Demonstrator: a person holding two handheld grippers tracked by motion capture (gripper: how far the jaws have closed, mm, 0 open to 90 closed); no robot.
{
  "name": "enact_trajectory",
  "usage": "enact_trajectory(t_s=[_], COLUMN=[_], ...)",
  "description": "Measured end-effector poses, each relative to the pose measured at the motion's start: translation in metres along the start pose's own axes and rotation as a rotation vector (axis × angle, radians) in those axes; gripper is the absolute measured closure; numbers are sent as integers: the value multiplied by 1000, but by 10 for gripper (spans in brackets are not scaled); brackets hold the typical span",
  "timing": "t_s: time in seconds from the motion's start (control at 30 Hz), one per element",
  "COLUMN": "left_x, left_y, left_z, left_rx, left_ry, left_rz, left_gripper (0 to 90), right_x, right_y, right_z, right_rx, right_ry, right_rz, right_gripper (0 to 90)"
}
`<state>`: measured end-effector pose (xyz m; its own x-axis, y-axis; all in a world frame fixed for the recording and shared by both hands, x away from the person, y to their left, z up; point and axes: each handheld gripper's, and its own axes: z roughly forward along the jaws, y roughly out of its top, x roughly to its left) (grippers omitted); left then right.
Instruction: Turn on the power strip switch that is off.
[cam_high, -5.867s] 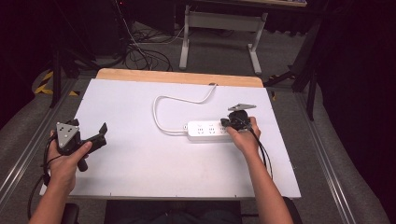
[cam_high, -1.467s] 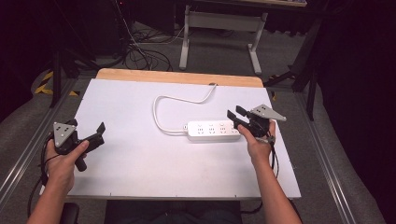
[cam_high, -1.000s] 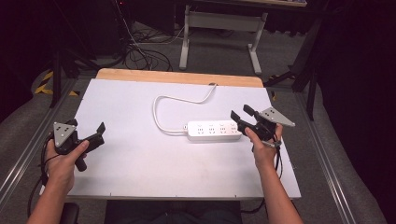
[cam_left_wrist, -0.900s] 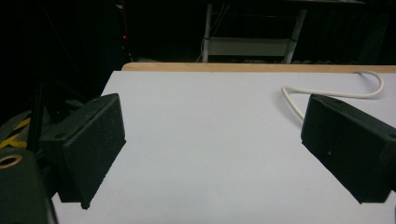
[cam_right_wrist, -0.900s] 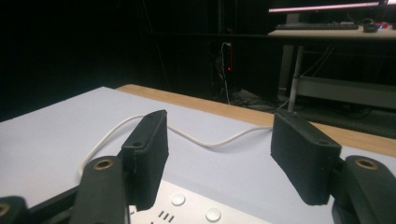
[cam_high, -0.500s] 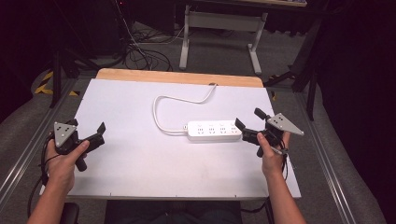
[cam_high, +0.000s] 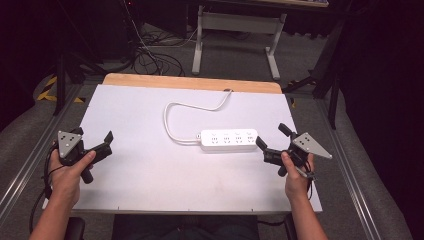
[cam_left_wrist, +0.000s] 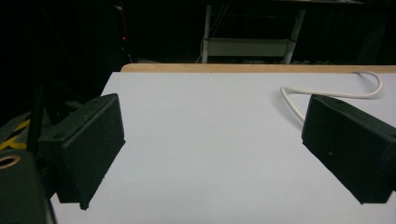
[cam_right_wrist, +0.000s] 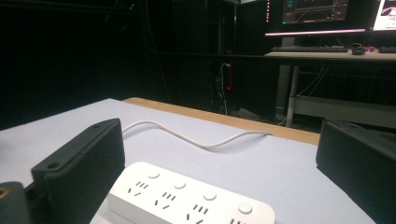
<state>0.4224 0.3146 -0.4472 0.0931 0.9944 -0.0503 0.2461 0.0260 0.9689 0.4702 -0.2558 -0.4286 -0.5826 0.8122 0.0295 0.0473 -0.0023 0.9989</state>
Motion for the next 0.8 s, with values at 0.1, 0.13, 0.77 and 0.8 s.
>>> enact_trajectory(t_s=[0.1,0.13,0.77,0.8], left_x=[0,0,1,1], left_y=[0,0,1,1], left_z=[0,0,0,0], left_rx=[-1,-1,1,2], left_ry=[-1,-1,0,0], left_rz=[0,0,-14,-12], left_gripper=[58,58,21,20], right_x=[-2,-2,-1,-1], right_y=[-1,-2,-4,-4], right_z=[-1,-1,2,2], right_rx=[-7,-7,2,2], right_ry=[-3,-2,-5,-5], right_rz=[12,14,-5,-7], right_gripper=[20,21,19,19])
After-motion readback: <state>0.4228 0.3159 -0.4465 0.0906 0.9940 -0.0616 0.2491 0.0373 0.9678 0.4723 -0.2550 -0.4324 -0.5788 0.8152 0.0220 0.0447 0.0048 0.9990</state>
